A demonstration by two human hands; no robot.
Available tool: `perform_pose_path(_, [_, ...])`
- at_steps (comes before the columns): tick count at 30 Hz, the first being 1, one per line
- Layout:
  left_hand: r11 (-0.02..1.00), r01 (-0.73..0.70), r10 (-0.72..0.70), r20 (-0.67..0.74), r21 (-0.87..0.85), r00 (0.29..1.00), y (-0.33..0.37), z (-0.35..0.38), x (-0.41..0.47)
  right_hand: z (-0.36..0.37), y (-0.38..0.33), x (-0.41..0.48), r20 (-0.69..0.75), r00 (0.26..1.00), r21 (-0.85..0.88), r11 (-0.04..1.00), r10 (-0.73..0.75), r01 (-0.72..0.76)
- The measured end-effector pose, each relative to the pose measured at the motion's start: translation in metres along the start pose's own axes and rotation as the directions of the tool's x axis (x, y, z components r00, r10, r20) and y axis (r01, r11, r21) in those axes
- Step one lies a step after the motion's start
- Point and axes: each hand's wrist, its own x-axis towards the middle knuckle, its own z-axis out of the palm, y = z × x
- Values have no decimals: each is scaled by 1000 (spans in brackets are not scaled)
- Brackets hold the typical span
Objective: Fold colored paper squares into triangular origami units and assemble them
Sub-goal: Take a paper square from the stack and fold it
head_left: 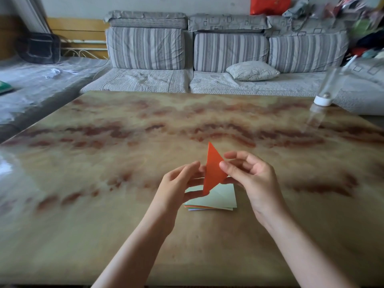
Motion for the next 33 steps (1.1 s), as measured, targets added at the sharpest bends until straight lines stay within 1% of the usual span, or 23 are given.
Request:
perform_pose_path(3, [998,-66,66,-15,2,998,2,0,0,0,-2,-1,52,998,31,999,19,-21])
perform_pose_path(6, [985,-172,172,-49,-2,984,5,1,-2,1,-3,-3,114,993,-22,1000,15,-12])
perform_pose_path(9, [975,-221,220,-65,-8,973,6,1,-3,2,-4,-5,134,991,-48,999,15,-9])
perform_pose_path(12, [968,-240,231,-110,-75,967,4,3,-4,5,-6,-8,113,993,-30,999,46,-43])
perform_pose_path(15, [962,-250,235,-132,-109,963,3,5,-5,9,-6,-11,102,989,-67,992,111,-104])
perform_pose_path(17, [961,-252,236,-140,-111,962,3,6,-4,10,-5,-11,86,988,-83,989,126,-119])
perform_pose_path(21, [965,-237,219,-148,-115,964,4,6,-5,11,-8,-10,51,992,-63,992,117,-113])
perform_pose_path(26, [969,-216,196,-161,-118,967,5,6,-7,11,-11,-12,61,991,-59,992,116,-112])
perform_pose_path(33, [970,-200,176,-171,-138,970,6,9,-9,11,-9,-13,28,993,-17,993,114,-113])
